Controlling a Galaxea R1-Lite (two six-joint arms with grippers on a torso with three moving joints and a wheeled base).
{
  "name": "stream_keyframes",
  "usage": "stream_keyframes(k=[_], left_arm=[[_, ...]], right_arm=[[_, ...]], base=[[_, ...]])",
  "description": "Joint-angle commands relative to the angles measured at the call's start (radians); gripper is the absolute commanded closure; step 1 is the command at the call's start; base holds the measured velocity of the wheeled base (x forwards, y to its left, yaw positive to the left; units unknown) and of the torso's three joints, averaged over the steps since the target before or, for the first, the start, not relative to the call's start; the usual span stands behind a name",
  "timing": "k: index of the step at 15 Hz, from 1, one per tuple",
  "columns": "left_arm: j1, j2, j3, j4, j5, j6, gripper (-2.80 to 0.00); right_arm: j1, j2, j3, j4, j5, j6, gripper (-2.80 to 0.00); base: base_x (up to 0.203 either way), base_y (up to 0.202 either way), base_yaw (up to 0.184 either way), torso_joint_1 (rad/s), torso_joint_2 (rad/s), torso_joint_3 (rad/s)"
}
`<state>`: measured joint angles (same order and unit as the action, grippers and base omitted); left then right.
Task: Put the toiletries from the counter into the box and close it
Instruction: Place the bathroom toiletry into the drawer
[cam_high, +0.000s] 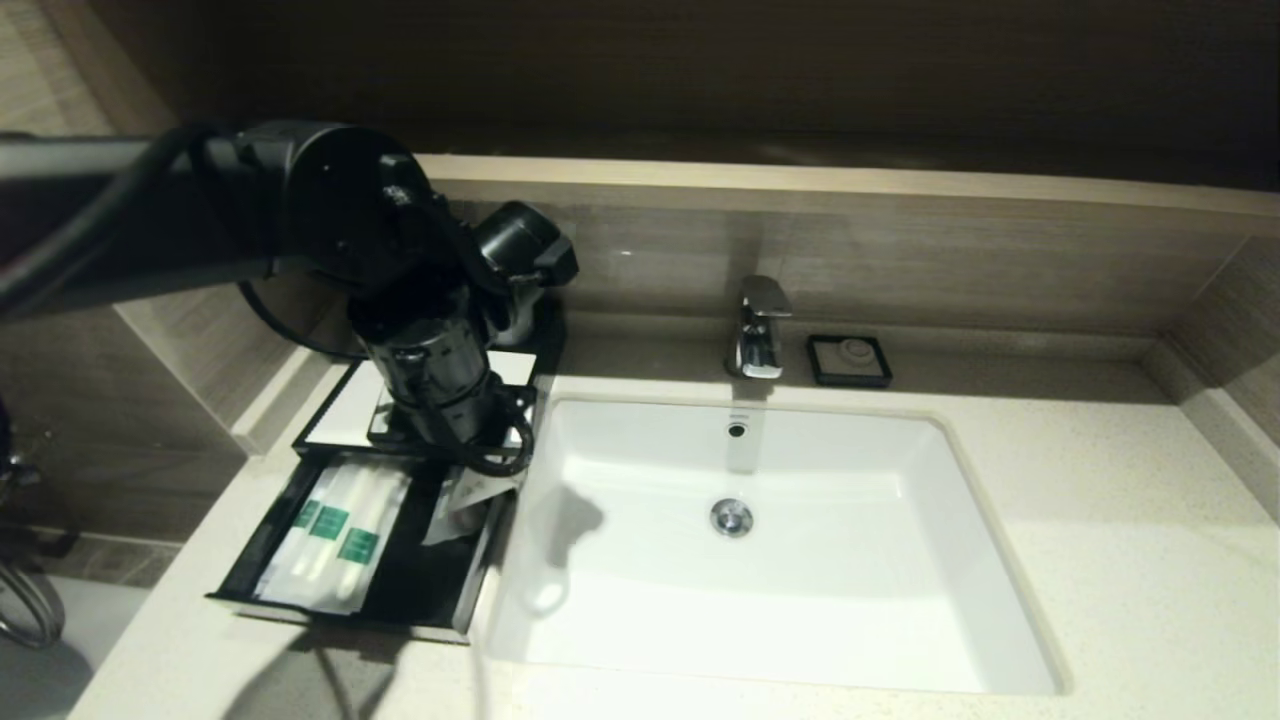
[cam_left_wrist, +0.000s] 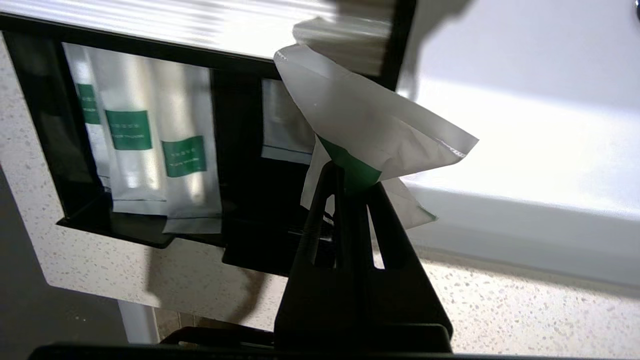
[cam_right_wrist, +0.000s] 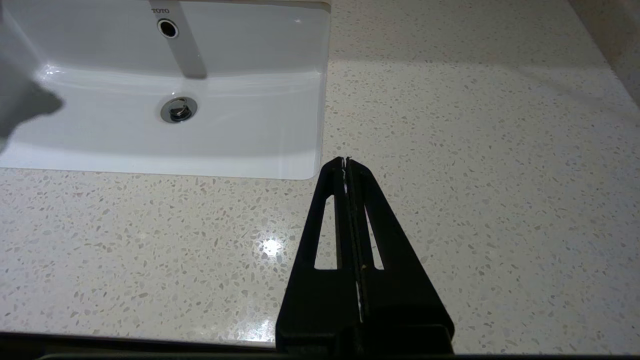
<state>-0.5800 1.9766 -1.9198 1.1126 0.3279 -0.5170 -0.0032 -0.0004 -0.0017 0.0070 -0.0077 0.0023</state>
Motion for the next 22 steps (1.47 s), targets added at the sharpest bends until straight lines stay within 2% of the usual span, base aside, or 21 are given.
stream_keyframes(k=[1, 7, 12, 22], left_arm=[[0.033, -0.027, 0.03, -0.004, 0.002, -0.002, 0.0], [0.064, -0.052, 0.167, -0.035, 0.003, -0.003, 0.0], [0.083, -0.078, 0.328, -0.183, 0.002, -0.002, 0.0], [0.086, -0.081, 0.418, -0.203, 0.002, -0.005, 0.0]], right_arm=[[0.0, -0.001, 0.0, -0.001, 0.0, -0.001, 0.0], [0.0, -0.001, 0.0, 0.0, 0.0, 0.0, 0.0], [0.0, -0.001, 0.0, -0.001, 0.0, 0.0, 0.0], [0.0, -0.001, 0.0, -0.001, 0.0, 0.001, 0.0]], base=[[0.0, 0.0, 0.0, 0.0, 0.0, 0.0], [0.0, 0.0, 0.0, 0.0, 0.0, 0.0], [0.0, 0.0, 0.0, 0.0, 0.0, 0.0], [0.0, 0.0, 0.0, 0.0, 0.0, 0.0]])
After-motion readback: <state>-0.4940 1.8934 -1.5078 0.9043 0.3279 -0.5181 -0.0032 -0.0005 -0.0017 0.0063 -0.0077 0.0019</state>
